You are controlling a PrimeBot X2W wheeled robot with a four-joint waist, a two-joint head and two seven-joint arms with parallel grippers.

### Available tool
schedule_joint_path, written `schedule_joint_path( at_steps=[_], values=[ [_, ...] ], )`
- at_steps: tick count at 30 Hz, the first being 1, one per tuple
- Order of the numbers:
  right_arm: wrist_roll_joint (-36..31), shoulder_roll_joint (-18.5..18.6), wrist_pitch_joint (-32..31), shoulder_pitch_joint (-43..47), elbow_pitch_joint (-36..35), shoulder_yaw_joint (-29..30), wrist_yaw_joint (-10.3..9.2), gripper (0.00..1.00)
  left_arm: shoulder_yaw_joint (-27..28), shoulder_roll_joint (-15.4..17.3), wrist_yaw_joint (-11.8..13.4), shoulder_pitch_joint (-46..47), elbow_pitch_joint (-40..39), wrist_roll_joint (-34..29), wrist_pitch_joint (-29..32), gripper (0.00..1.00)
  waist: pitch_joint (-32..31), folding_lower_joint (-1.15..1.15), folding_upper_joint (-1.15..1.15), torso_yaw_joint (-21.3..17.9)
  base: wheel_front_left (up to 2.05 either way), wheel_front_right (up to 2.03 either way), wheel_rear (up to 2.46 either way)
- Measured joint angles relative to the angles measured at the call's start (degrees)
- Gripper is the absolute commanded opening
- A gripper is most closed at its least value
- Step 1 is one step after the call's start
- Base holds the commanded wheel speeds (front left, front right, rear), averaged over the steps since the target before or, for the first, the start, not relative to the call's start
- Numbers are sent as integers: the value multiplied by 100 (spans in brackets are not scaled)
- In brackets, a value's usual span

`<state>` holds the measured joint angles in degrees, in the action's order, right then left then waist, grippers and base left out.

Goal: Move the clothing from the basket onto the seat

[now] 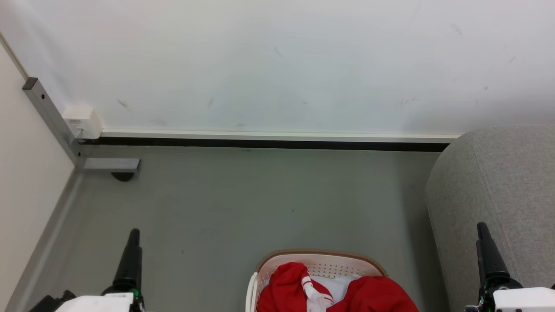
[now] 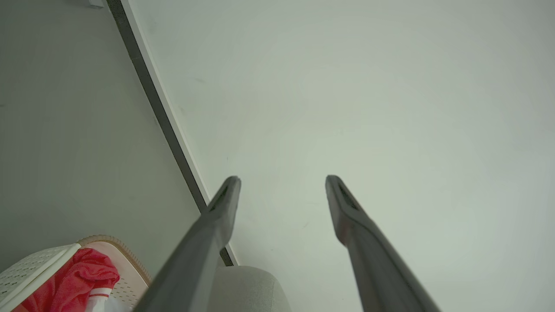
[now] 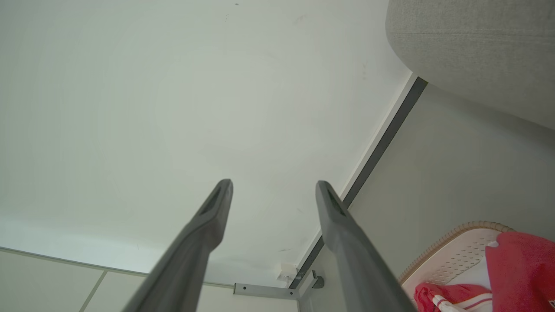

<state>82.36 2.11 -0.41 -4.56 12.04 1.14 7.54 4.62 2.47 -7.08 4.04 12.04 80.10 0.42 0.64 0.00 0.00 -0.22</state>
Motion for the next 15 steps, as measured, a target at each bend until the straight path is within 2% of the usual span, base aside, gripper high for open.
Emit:
schedule_joint_path(
  at_steps=[2, 6, 15],
  values=[
    [-103, 0, 12, 0, -23, 2, 0, 100, -4, 0, 0, 0, -18, -115, -29, 100, 3, 0, 0, -1, 0, 0, 0],
    [-721, 1, 136, -2, -115, -49, 0, 100, 2, -1, -1, 1, -120, -726, -148, 100, 16, 0, 0, -7, 0, 0, 0],
    [-1637, 4, 310, -7, -189, -175, 0, 100, 25, -3, -2, 1, -194, -1986, -311, 100, 33, 0, 0, -24, 0, 0, 0]
  ],
)
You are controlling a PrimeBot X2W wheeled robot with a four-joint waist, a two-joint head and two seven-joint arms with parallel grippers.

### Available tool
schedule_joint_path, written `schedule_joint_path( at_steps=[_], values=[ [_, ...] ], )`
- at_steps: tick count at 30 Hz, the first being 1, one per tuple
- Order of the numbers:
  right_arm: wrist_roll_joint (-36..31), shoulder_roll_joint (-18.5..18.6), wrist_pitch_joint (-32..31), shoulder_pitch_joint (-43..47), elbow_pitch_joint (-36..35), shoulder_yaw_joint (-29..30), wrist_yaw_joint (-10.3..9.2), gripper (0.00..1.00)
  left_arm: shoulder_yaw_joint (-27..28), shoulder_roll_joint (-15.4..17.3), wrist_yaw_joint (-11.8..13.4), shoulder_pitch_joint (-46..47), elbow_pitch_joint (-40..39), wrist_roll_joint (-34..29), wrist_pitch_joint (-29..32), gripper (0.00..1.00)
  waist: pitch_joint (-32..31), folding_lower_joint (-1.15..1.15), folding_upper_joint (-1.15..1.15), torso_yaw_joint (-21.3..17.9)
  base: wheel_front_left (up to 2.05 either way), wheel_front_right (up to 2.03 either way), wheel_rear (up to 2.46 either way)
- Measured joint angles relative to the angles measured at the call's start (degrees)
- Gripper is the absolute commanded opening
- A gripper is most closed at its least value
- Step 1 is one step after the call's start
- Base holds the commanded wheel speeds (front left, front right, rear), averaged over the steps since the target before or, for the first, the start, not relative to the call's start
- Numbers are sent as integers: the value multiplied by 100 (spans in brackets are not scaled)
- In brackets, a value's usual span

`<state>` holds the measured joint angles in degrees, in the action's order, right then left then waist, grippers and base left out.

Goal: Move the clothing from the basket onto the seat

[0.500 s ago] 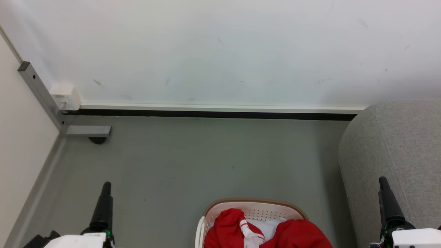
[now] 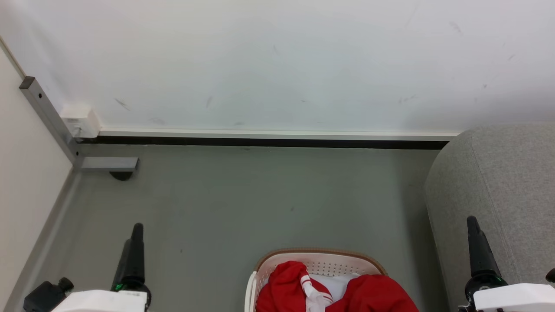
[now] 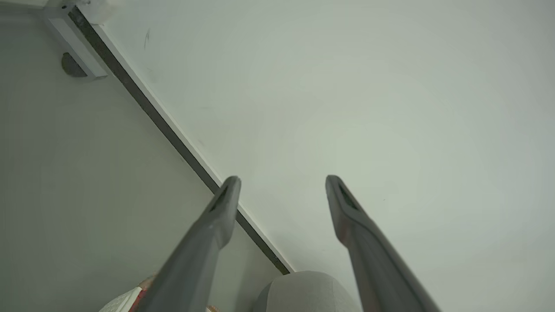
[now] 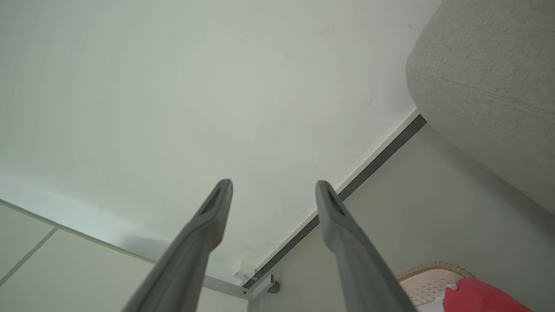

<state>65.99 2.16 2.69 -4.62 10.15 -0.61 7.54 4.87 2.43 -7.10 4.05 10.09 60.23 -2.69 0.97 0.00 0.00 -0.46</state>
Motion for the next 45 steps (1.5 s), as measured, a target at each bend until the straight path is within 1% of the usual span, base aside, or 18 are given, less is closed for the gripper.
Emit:
schedule_joint_path(
  at_steps=[8, 18, 26, 31, 45],
  values=[
    [-806, 3, 159, -16, 35, -93, 1, 100, -88, 0, 18, 0, -42, -1213, -157, 100, 20, 0, 0, -14, 0, 0, 0],
    [-1713, 9, 343, -104, 131, -171, 1, 100, -322, 64, 319, -2, -103, -2416, -328, 100, 29, 0, 0, -27, 0, 0, 0],
    [-2230, 15, 463, -109, 253, -200, 1, 100, -554, 224, 541, -5, -131, -3021, -472, 100, 22, 0, 0, -42, 0, 0, 0],
    [-2519, 18, 548, -110, 307, -220, 1, 100, -690, 286, 648, -35, -159, -3256, -552, 100, 0, 0, 0, -43, 0, 0, 0],
    [-3152, 23, 735, -112, 375, -320, 1, 100, -868, 401, 761, -72, -196, -3891, -721, 100, -23, 0, 0, -49, 0, 0, 0]
  ],
)
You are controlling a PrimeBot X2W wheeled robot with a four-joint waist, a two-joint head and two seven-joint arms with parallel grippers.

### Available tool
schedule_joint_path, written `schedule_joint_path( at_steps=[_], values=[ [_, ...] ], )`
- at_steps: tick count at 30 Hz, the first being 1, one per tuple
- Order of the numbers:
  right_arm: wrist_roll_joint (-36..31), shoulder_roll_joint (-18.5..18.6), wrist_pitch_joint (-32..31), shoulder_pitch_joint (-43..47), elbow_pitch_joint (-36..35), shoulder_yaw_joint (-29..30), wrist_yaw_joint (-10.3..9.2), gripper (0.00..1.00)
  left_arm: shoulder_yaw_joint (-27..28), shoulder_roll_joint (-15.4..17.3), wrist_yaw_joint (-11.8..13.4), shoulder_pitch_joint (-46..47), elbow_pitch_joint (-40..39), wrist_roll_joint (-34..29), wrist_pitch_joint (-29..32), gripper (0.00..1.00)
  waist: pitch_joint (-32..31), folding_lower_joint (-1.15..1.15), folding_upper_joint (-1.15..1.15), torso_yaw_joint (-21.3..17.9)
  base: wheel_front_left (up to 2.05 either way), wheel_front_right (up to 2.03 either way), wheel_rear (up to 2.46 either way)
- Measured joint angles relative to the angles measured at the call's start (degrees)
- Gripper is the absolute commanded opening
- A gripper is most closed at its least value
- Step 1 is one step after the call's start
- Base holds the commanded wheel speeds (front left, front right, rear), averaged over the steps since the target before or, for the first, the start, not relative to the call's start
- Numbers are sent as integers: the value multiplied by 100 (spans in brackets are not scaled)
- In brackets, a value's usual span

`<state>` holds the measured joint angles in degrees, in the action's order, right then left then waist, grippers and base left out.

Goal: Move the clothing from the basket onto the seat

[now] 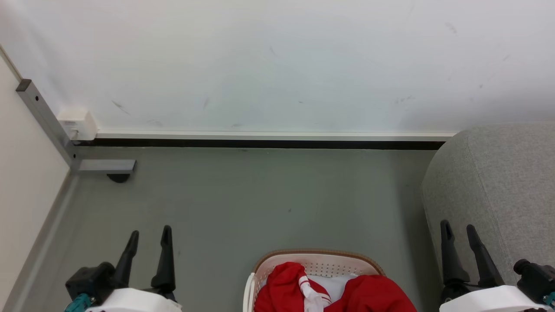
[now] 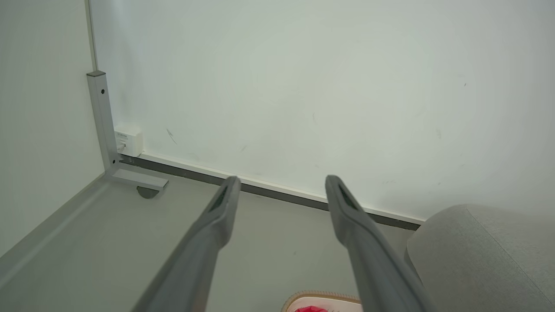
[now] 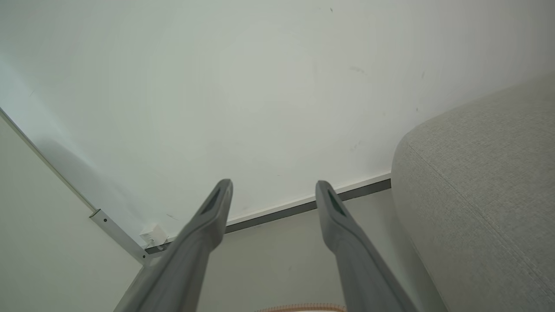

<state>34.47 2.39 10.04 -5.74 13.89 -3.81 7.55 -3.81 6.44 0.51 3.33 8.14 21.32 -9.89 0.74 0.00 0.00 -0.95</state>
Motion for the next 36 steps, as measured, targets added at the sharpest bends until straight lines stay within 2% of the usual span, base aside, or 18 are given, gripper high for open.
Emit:
schedule_joint_path(
  at_steps=[36],
  values=[
    [-1337, 21, 415, -93, -2, -271, 0, 100, -67, 71, 56, -7, -115, -1669, -432, 100, 37, 0, 0, -70, 0, 0, 0]
  ],
)
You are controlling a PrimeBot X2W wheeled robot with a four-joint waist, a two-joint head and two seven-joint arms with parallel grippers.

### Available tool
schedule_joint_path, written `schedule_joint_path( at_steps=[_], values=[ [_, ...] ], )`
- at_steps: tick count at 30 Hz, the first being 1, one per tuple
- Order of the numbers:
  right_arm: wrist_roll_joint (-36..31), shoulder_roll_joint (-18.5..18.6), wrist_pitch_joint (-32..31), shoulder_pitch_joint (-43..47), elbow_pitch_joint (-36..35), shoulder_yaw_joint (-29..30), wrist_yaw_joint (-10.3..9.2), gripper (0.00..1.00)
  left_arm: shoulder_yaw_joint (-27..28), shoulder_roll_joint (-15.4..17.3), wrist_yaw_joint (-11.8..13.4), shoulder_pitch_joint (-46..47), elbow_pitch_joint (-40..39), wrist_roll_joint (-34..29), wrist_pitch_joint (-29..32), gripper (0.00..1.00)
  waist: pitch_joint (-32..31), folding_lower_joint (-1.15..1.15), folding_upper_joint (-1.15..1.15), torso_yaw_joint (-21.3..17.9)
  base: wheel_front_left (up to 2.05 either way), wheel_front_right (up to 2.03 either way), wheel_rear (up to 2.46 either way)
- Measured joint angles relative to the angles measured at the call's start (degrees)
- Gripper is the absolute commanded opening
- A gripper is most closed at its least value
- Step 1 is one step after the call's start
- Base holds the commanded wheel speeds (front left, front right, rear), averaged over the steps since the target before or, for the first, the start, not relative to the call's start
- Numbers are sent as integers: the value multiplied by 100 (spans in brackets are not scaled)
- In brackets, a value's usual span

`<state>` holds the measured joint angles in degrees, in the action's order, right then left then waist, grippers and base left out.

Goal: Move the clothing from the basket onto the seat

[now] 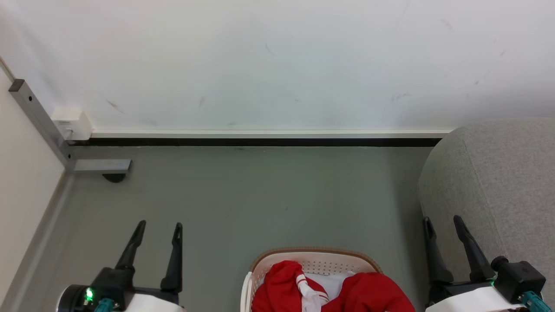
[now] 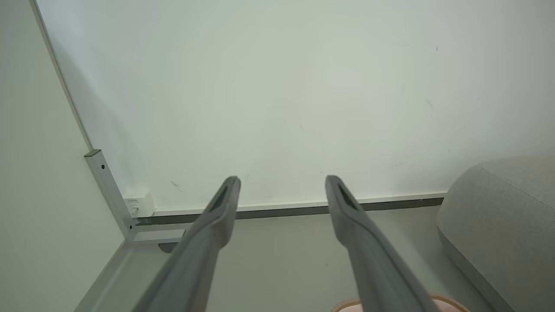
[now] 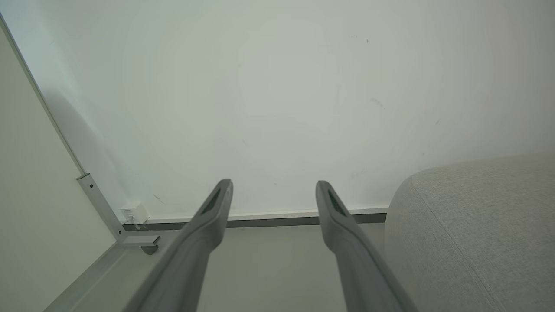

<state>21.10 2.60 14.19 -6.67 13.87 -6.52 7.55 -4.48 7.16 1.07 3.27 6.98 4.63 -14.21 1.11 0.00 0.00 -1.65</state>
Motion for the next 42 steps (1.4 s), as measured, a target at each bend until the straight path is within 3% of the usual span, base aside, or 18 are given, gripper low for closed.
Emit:
schedule_joint_path(
  at_steps=[9, 26, 42],
  values=[
    [-234, 3, 86, -10, 1, -30, 0, 100, 14, -40, -1, -12, -37, -314, -90, 100, 16, 0, 0, -24, 0, 0, 0],
    [-234, 5, 86, -44, -11, -41, 0, 100, 168, -143, -111, -13, -63, -305, -91, 100, 140, 0, 0, -57, 0, 0, 0],
    [-344, 14, 98, -388, -300, 320, 0, 100, 0, -216, -543, 550, 21, -287, -91, 100, 934, -1, 0, -305, 0, 0, 0]
  ],
)
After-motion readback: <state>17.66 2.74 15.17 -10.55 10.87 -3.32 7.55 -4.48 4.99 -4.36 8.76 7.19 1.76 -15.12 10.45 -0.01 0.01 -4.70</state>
